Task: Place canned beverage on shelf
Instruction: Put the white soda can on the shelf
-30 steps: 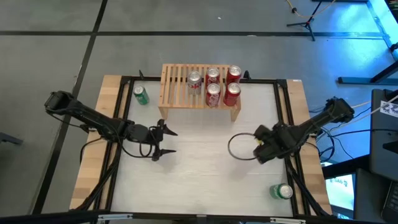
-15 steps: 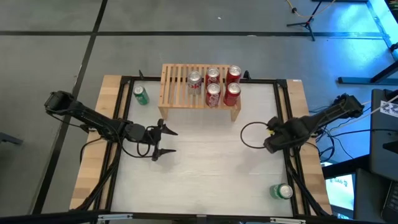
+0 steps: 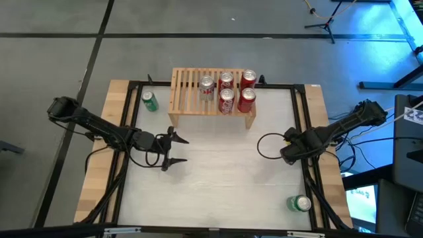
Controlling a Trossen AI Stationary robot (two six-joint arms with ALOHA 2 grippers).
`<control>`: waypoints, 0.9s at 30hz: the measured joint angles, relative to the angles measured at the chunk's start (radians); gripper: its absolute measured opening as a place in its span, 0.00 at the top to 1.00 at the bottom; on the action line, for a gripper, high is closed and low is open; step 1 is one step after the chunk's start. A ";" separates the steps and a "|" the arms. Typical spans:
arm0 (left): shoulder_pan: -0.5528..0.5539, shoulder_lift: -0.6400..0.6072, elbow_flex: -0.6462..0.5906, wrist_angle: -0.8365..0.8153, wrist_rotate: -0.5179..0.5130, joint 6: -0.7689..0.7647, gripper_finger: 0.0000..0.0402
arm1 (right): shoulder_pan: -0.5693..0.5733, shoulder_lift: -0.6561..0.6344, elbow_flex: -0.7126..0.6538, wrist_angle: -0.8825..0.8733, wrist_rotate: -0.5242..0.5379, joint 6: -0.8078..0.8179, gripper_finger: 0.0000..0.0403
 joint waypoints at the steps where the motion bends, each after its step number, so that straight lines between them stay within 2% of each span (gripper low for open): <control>1: 0.000 0.000 0.000 0.000 0.000 0.000 0.12 | 0.000 0.000 -0.002 0.020 -0.018 -0.001 0.06; 8: 0.000 0.000 0.000 0.019 0.000 0.000 0.12 | 0.000 0.001 -0.010 0.082 -0.018 -0.002 0.11; 19: 0.000 0.000 0.000 0.023 0.000 -0.004 0.12 | 0.000 0.000 -0.007 0.168 0.054 -0.058 0.31; 27: 0.000 0.000 0.000 0.022 0.000 -0.006 0.12 | 0.000 0.001 -0.009 0.401 0.114 -0.191 0.30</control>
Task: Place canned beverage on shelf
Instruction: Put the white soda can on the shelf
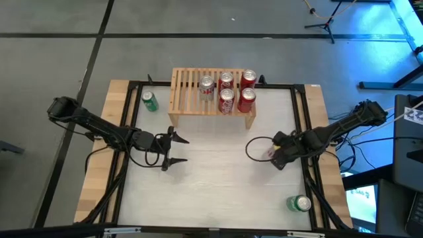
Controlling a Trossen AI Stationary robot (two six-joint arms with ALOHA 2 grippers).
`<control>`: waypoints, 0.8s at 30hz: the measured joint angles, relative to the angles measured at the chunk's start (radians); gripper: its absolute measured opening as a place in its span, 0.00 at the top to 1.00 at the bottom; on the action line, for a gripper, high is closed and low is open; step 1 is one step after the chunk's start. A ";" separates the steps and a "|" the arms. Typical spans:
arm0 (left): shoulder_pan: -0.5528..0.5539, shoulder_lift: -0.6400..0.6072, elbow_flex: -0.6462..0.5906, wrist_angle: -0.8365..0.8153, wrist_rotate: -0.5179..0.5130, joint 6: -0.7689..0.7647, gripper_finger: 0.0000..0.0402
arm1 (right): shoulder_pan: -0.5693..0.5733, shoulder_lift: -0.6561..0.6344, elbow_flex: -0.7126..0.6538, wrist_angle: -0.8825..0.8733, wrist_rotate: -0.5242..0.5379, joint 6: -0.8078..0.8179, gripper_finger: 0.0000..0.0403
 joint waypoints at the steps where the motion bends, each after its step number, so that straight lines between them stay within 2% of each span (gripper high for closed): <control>1: 0.000 0.000 0.000 0.000 0.000 0.000 0.12 | 0.000 0.003 -0.001 0.042 0.004 -0.016 0.30; 8: 0.000 0.000 0.000 0.001 0.000 0.000 0.12 | 0.000 0.106 0.002 0.278 0.071 -0.188 0.32; 12: 0.000 0.000 0.000 0.010 0.000 0.000 0.12 | 0.000 0.196 0.043 0.351 0.105 -0.284 0.32; 24: 0.000 0.000 0.000 0.015 0.031 0.000 0.12 | -0.029 0.471 0.383 0.347 0.133 -0.590 0.32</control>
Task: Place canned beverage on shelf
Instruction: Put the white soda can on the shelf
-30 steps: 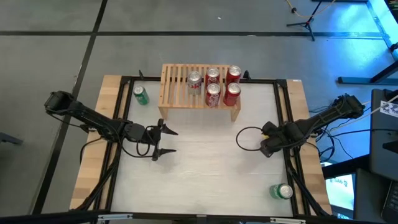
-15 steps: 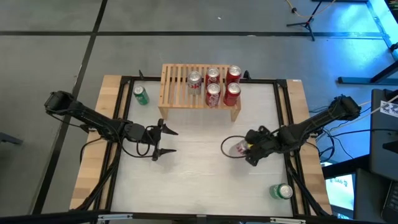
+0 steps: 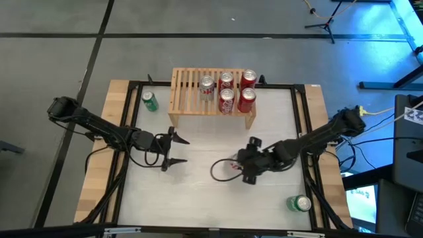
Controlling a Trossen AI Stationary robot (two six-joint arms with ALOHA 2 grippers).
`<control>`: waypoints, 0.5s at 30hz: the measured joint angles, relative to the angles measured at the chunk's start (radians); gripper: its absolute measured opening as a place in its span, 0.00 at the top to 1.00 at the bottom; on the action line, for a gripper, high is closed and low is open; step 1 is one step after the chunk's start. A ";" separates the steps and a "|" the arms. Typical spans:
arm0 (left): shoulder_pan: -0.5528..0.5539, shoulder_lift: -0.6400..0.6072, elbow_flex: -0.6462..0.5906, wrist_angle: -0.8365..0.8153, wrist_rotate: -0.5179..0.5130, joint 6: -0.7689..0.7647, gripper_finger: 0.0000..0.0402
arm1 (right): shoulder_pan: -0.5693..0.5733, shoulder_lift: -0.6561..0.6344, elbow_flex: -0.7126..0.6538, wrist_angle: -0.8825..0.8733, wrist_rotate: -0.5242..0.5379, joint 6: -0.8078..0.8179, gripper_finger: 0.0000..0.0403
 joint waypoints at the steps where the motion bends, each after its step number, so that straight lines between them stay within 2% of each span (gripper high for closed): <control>1: 0.000 0.000 0.000 -0.001 0.006 0.000 0.12 | -0.008 0.024 0.028 -0.001 -0.007 -0.023 0.32; 7: -0.001 0.008 0.000 -0.003 0.019 0.000 0.12 | -0.065 0.179 0.219 -0.047 -0.115 -0.142 0.32; 15: -0.001 0.075 0.002 0.024 0.011 0.000 0.12 | -0.125 0.325 0.451 -0.190 -0.152 -0.269 0.32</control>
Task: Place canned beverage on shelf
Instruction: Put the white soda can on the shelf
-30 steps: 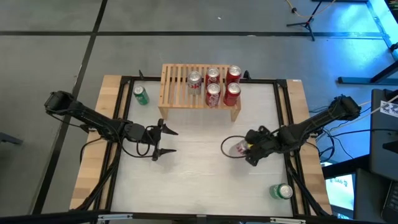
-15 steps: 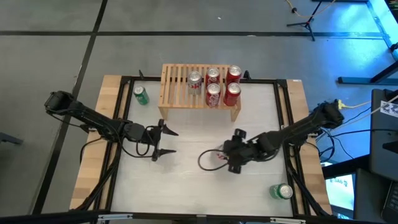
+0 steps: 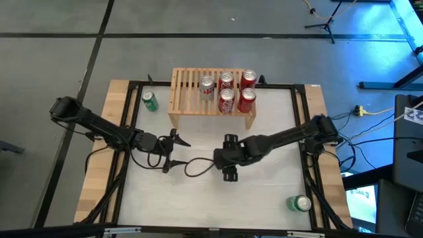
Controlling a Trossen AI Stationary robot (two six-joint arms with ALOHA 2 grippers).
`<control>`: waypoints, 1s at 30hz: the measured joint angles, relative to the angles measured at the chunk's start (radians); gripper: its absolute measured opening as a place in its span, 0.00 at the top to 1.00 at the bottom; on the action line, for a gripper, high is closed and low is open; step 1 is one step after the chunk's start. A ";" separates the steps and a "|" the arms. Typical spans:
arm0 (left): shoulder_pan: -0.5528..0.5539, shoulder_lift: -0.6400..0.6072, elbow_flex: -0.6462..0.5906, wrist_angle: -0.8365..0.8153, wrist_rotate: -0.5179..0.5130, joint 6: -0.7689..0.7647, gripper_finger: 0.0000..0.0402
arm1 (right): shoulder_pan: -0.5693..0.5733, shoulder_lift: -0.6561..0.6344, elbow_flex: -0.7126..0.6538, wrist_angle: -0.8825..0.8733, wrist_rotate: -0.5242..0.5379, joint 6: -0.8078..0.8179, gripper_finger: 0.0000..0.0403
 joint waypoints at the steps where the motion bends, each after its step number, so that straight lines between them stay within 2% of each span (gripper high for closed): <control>1: 0.000 0.013 -0.001 0.008 -0.002 0.000 0.12 | -0.006 0.012 0.015 0.001 -0.009 -0.011 0.32; 5: 0.000 0.076 -0.001 0.083 0.007 0.000 0.12 | -0.020 0.034 0.032 0.026 -0.053 -0.065 0.32; 10: 0.000 0.124 -0.001 0.123 0.011 0.000 0.12 | -0.031 0.049 0.030 0.017 -0.056 -0.079 0.32; 23: 0.001 0.130 -0.001 0.139 0.011 0.007 0.12 | -0.030 0.092 0.030 0.012 -0.050 -0.105 0.31; 30: 0.001 0.130 -0.001 0.139 0.011 0.007 0.12 | -0.030 0.094 0.031 0.020 -0.048 -0.107 0.22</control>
